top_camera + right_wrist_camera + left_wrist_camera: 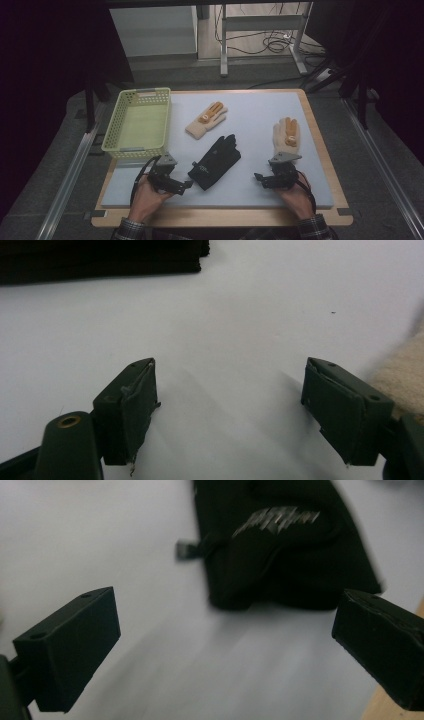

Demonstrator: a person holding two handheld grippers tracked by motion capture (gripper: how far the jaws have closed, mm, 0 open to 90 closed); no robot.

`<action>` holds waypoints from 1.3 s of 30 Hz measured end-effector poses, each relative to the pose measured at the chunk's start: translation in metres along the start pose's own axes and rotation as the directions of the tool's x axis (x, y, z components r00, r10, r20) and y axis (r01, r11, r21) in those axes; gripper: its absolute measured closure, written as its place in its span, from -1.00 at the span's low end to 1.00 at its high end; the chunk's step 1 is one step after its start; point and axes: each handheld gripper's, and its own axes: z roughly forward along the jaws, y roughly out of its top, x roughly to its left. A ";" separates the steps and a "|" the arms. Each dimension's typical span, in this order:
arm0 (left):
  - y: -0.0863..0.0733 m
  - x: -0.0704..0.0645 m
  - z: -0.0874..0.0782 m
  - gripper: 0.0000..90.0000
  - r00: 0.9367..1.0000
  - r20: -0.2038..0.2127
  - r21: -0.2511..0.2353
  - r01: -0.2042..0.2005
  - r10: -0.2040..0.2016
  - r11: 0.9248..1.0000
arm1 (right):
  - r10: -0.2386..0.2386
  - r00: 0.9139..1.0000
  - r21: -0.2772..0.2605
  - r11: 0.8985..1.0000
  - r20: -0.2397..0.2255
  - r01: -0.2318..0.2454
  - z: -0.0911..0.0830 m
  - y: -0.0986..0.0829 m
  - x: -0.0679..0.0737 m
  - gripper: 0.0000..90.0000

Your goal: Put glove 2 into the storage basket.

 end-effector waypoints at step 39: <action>0.061 -0.034 0.088 -0.77 0.995 -0.086 0.223 -0.037 0.058 0.974 | -0.009 1.000 -0.008 1.000 0.010 0.009 0.000 -0.001 0.001 -0.52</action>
